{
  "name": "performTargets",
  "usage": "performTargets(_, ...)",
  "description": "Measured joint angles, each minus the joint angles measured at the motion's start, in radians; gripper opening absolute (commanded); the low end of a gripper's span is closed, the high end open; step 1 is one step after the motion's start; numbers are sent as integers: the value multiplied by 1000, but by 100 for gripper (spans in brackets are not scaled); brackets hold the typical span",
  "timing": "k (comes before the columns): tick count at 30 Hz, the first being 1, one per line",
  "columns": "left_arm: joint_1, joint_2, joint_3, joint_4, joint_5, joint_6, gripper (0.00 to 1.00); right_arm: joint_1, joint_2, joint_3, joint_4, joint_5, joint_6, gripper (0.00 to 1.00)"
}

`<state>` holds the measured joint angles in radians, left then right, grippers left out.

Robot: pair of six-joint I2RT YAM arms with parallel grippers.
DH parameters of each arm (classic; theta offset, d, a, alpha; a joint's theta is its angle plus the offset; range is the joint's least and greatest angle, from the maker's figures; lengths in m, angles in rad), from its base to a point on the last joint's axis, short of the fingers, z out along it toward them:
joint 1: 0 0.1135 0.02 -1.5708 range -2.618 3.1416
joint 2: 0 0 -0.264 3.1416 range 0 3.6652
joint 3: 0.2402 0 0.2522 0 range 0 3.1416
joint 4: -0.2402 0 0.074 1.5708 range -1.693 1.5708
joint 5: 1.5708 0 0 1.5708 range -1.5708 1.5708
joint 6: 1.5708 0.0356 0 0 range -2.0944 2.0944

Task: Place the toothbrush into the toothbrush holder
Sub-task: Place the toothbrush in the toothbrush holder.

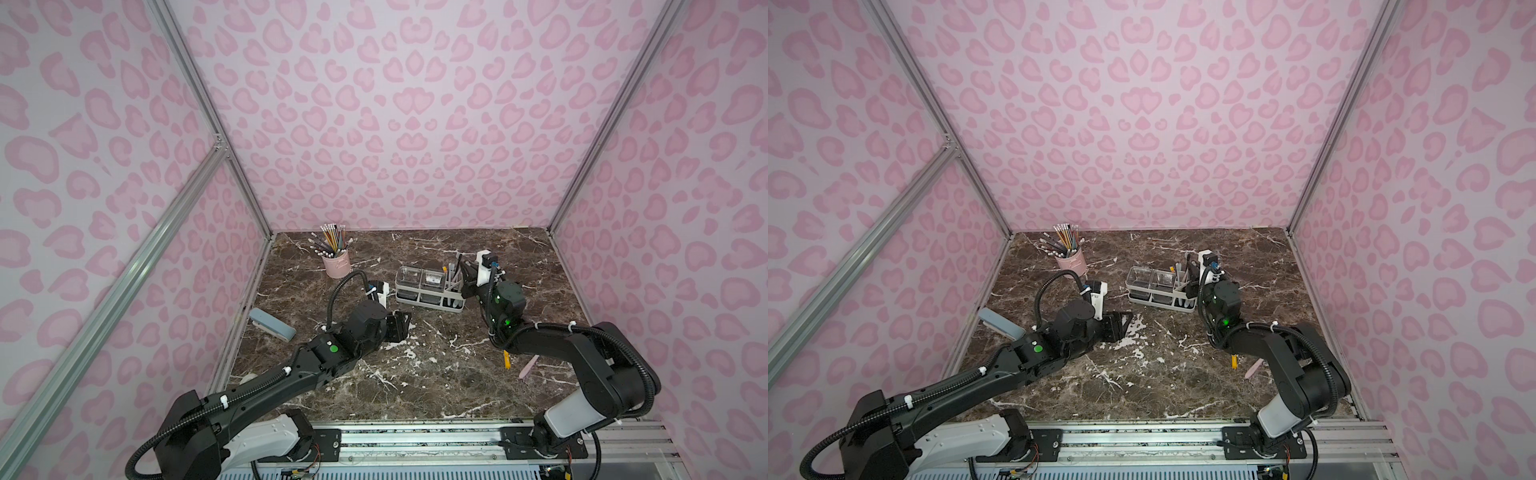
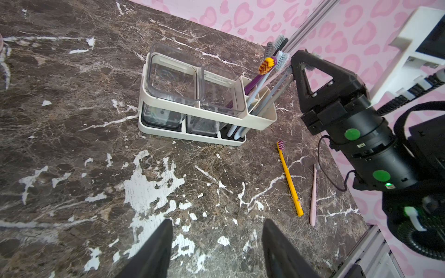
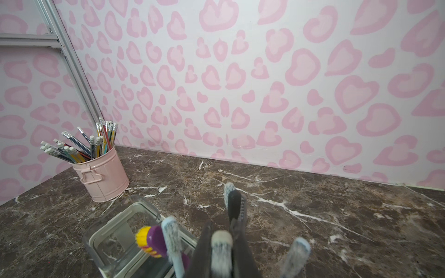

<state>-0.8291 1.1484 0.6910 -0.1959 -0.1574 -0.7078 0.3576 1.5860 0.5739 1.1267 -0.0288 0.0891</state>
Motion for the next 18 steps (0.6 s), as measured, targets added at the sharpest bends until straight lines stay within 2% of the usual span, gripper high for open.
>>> performTargets(10,0,-2,-9,11,-4,3,62,-1,55,-48,154,-1,0,0)
performTargets(18,0,-2,-11,14,-4,3,62,-1,80,-58,204,-12,1,0)
